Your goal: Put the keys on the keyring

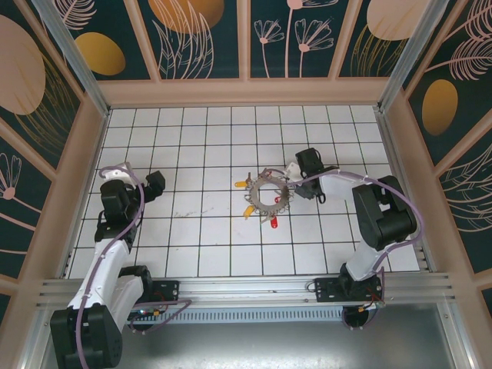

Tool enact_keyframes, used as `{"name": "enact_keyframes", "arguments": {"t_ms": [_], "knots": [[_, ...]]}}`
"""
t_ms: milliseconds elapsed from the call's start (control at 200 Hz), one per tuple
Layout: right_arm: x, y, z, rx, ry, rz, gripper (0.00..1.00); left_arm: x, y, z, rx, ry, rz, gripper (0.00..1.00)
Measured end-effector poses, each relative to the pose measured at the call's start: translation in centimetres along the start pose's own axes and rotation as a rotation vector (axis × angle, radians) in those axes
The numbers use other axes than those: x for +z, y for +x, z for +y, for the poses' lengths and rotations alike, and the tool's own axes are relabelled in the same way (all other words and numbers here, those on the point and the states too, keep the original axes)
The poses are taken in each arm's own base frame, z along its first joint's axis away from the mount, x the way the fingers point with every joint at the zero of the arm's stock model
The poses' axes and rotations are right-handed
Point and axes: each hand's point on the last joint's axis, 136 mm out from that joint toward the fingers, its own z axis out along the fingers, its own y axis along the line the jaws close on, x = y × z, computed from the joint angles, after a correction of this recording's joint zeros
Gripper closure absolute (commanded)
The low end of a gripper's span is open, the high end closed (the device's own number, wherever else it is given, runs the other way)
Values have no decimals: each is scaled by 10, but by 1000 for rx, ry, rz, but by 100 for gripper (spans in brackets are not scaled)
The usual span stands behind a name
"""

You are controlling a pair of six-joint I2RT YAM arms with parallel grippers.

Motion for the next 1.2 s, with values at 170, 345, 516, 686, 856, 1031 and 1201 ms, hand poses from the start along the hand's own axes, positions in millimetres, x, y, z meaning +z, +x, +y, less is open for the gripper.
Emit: {"name": "enact_keyframes", "arguments": {"t_ms": [170,345,516,686,856,1031,1201], "knots": [[0,8,-7,35,10,20,69,0,-2,6,0,-32,-12,1],[-20,35,-30,150,54,50,69,0,-4,10,-5,-60,-24,1],[-87,17,-73,281,187,-164,1,-1,-4,25,0,-142,-31,1],[-170,-3,-106,394,328,-464,1,-5,-9,10,95,-62,-73,1],[-223,-5,-110,511,403,-727,1,-9,-12,-3,152,-3,-162,1],[-231,8,-99,645,447,-932,1,2,2,-4,173,-9,-206,1],[-195,34,-81,782,459,-998,1,16,1,1,238,-65,-251,1]]}}
